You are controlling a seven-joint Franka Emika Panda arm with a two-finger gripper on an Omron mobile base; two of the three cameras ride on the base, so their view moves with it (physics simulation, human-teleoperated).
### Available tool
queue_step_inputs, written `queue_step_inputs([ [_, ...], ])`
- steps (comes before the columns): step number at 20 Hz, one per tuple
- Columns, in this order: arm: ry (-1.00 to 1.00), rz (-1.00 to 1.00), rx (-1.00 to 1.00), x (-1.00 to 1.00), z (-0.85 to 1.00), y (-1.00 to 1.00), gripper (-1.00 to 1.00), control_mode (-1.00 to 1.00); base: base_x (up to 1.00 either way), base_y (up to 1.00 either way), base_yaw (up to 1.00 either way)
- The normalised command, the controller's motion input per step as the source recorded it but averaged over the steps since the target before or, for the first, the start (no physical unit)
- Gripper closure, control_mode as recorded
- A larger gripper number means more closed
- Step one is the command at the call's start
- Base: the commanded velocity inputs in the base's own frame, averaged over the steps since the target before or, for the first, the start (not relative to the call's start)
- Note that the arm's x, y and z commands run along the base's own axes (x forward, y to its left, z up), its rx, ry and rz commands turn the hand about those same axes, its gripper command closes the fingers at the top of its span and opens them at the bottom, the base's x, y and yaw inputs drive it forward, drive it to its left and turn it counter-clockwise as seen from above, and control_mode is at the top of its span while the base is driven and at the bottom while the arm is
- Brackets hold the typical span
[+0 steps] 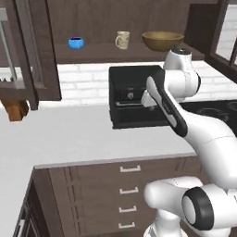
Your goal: Gather all objects into one cabinet and sort the glasses and bowls to opposite sides.
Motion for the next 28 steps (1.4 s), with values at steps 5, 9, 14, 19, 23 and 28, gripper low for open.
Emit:
queue_step_inputs([
  [5, 0.0, 0.0, 0.0, 0.0, 0.0, 0.0, -1.0, 1.0, 0.0, 0.25, 0.62],
  [9, 0.0, 0.0, 0.0, 0.0, 0.0, 0.0, -1.0, 1.0, 0.0, 0.33, 0.65],
  [14, 0.0, 0.0, 0.0, 0.0, 0.0, 0.0, -1.0, 1.0, 0.23, 0.31, 0.74],
  [19, 0.0, 0.0, 0.0, 0.0, 0.0, 0.0, -1.0, 1.0, 0.27, 0.3, 0.79],
  [23, 0.0, 0.0, 0.0, 0.0, 0.0, 0.0, -1.0, 1.0, 0.3, 0.3, 0.65],
  [28, 0.0, 0.0, 0.0, 0.0, 0.0, 0.0, -1.0, 1.0, 0.56, 0.26, 0.42],
])
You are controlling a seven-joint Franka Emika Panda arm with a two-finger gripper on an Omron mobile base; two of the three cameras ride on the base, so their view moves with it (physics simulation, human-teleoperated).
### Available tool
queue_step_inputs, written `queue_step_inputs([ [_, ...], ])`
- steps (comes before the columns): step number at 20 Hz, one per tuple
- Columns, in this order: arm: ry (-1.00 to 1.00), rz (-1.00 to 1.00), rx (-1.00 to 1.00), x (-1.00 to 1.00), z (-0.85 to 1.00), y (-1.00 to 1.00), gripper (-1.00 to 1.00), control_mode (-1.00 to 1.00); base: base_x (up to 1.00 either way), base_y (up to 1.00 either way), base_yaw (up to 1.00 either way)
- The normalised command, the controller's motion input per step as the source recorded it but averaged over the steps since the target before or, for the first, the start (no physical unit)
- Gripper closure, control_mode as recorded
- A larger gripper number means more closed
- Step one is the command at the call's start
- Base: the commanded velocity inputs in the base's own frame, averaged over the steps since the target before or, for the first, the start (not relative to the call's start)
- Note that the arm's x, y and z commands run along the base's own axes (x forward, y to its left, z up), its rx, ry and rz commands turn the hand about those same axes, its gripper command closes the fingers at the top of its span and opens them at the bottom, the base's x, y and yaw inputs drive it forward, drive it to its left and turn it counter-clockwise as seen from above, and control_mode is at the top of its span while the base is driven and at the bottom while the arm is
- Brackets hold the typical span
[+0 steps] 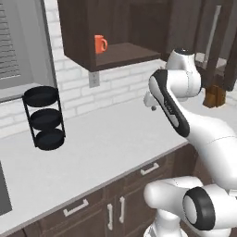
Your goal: Gather all objects into one cabinet and sort the glasses and bowls to opposite sides.
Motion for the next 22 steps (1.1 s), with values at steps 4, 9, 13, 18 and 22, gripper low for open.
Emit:
queue_step_inputs([
  [4, 0.0, 0.0, 0.0, 0.0, 0.0, 0.0, -1.0, 1.0, 0.65, 0.1, 0.58],
  [9, 0.0, 0.0, 0.0, 0.0, 0.0, 0.0, -1.0, 1.0, 0.13, -0.05, 0.06],
  [13, 0.0, 0.0, 0.0, 0.0, 0.0, 0.0, -1.0, 1.0, 0.95, -0.83, 0.22],
  [18, 0.0, 0.0, 0.0, 0.0, 0.0, 0.0, -1.0, 1.0, 0.74, -0.54, 0.17],
  [22, 0.0, 0.0, 0.0, 0.0, 0.0, 0.0, -1.0, 1.0, 0.0, 0.0, 0.0],
])
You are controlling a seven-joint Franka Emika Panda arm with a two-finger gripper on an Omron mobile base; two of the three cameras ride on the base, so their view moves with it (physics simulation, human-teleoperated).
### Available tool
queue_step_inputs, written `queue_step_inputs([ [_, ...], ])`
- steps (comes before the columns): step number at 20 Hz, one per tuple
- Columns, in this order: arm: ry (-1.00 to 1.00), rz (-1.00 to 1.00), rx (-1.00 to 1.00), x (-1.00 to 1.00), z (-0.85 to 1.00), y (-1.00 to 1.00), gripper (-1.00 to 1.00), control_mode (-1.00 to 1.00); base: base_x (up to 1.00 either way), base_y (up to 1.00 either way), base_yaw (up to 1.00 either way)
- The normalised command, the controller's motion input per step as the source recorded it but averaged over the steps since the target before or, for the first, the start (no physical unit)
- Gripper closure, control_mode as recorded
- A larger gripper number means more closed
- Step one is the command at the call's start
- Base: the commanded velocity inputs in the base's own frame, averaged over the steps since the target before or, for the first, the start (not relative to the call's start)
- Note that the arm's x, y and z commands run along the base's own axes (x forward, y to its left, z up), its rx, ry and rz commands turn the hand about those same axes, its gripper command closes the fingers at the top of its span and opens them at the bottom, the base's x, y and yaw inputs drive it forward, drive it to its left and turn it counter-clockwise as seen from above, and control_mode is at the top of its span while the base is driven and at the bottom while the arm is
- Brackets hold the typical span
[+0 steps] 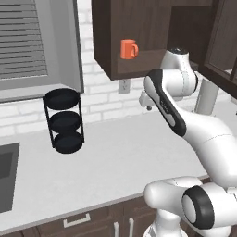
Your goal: Gather all objects into one cabinet and sort the glasses and bowls to opposite sides.
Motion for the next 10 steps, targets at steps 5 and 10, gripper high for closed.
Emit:
queue_step_inputs([
  [5, 0.0, 0.0, 0.0, 0.0, 0.0, 0.0, -1.0, 1.0, 0.0, 0.0, 0.0],
  [10, 0.0, 0.0, 0.0, 0.0, 0.0, 0.0, -1.0, 1.0, 0.0, 0.0, 0.0],
])
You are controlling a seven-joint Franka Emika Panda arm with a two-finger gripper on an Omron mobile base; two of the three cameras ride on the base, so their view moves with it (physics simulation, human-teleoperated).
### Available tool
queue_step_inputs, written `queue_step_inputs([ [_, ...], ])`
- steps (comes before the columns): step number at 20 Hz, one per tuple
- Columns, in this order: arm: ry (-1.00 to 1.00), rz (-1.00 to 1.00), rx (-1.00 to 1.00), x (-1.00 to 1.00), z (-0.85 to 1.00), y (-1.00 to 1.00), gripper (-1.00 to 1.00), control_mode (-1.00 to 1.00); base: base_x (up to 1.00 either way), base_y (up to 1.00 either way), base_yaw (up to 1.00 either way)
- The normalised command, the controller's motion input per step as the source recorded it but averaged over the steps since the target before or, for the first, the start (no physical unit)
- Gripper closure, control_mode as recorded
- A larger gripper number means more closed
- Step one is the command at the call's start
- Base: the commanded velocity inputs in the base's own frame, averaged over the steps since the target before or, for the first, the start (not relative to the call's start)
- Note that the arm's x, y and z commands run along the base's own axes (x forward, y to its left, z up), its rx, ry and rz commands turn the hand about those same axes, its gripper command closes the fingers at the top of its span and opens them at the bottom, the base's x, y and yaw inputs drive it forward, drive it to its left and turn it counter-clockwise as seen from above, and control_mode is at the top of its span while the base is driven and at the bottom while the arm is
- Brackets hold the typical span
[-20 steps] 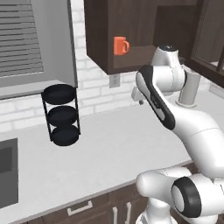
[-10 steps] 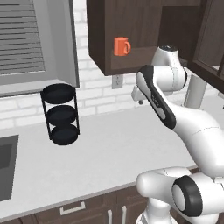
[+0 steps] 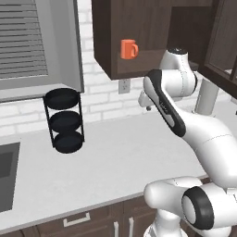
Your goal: Gather all objects into one cabinet and sort the glasses and bowls to opposite sides.
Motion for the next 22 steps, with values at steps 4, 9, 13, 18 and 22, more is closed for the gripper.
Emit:
queue_step_inputs([
  [4, -0.27, 0.0, 0.0, 0.0, 0.22, 0.1, -1.0, -1.0, -0.05, 0.02, 0.0],
  [9, -0.7, 0.03, 0.0, 0.0, 0.7, 0.14, -1.0, -1.0, 0.0, 0.0, 0.0],
  [13, -0.63, 0.24, 0.05, 0.15, 0.55, -0.02, -1.0, -1.0, 0.0, 0.0, 0.0],
  [18, -0.31, 0.21, 0.07, 0.06, 0.2, -0.04, -1.0, -1.0, 0.0, 0.0, 0.0],
  [22, 0.0, 0.0, 0.0, 0.06, 0.02, 0.0, -1.0, -1.0, 0.0, 0.0, 0.0],
])
